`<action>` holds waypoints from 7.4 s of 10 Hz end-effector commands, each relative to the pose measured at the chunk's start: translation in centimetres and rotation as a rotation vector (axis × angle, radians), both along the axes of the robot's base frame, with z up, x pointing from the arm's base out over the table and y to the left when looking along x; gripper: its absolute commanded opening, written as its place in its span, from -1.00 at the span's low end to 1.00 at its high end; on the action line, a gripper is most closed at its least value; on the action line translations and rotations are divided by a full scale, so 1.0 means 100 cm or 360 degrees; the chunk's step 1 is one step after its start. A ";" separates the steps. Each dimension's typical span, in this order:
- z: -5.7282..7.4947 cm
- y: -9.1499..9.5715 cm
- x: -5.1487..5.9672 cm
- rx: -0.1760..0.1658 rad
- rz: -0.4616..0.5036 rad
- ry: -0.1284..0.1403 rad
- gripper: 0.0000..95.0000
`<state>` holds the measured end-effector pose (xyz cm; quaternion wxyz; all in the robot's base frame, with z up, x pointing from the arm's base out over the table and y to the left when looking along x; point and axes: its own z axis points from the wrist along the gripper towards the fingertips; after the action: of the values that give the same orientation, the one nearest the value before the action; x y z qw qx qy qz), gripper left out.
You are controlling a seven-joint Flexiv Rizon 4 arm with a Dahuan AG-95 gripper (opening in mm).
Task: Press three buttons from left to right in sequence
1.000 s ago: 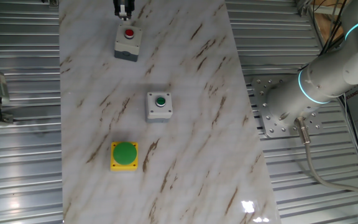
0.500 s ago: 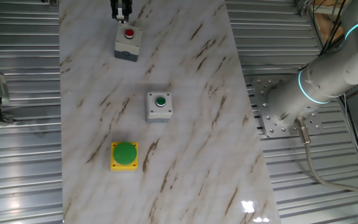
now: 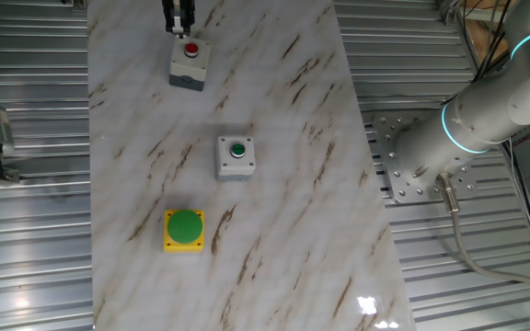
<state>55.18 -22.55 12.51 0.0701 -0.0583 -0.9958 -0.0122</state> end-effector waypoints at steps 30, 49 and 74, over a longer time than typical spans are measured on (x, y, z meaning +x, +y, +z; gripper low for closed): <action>0.000 0.001 0.000 0.0056 -0.0050 0.0104 -1.00; 0.000 0.001 0.000 -0.0029 -0.0004 0.0143 -1.00; -0.001 0.001 0.000 -0.0075 0.0069 0.0099 -1.00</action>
<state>55.20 -22.52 12.33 0.1007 -0.0384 -0.9941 0.0146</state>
